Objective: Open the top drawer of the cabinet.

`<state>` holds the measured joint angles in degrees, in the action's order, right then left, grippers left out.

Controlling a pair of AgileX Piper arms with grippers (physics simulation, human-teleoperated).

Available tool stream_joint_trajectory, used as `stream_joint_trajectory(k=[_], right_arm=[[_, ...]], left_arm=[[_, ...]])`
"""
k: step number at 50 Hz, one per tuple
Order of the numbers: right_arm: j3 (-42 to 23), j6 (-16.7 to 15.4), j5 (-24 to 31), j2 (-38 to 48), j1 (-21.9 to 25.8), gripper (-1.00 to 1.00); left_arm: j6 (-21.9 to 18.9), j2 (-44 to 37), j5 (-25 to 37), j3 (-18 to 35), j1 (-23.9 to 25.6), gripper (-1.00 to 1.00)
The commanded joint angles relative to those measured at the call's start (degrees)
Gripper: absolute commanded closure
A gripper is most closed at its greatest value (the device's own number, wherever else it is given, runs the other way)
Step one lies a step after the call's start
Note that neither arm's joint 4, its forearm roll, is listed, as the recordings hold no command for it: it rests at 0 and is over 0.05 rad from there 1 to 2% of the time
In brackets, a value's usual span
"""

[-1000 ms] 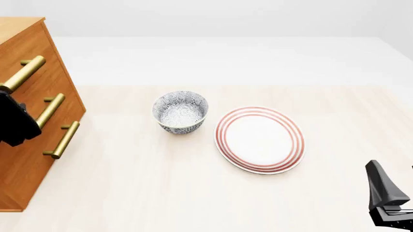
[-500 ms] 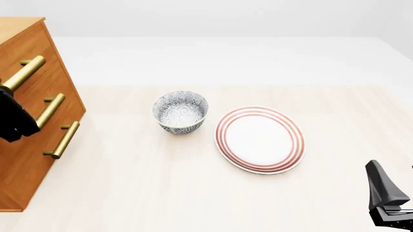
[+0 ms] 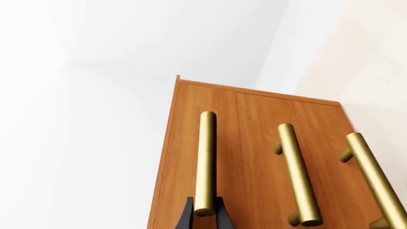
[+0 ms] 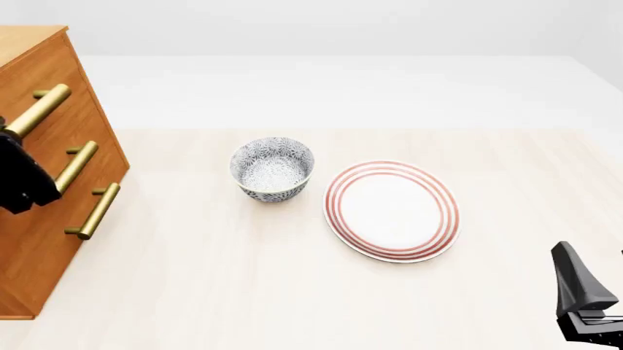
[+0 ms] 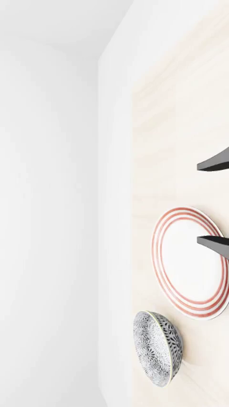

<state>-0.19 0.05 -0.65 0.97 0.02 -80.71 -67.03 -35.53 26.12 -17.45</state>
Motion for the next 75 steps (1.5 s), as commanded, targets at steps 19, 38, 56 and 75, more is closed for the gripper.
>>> stream_joint_trajectory(k=[19,38,56,75], right_arm=[[0.00,-0.01,-0.01,0.01,0.01,-1.00],[0.00,0.00,0.00,-0.01,0.00,-1.00],[0.00,0.00,0.01,-0.02,-0.01,-1.00],[0.00,-0.01,0.00,0.00,0.01,-1.00]], left_arm=[[-2.35,0.76,1.02,0.17,4.00,1.00],[-3.77,2.02,-0.24,-0.81,7.84,1.00],[-5.70,1.04,-3.19,-2.02,11.60,1.00],[-6.77,3.00,-2.75,-2.26,14.52,1.00]])
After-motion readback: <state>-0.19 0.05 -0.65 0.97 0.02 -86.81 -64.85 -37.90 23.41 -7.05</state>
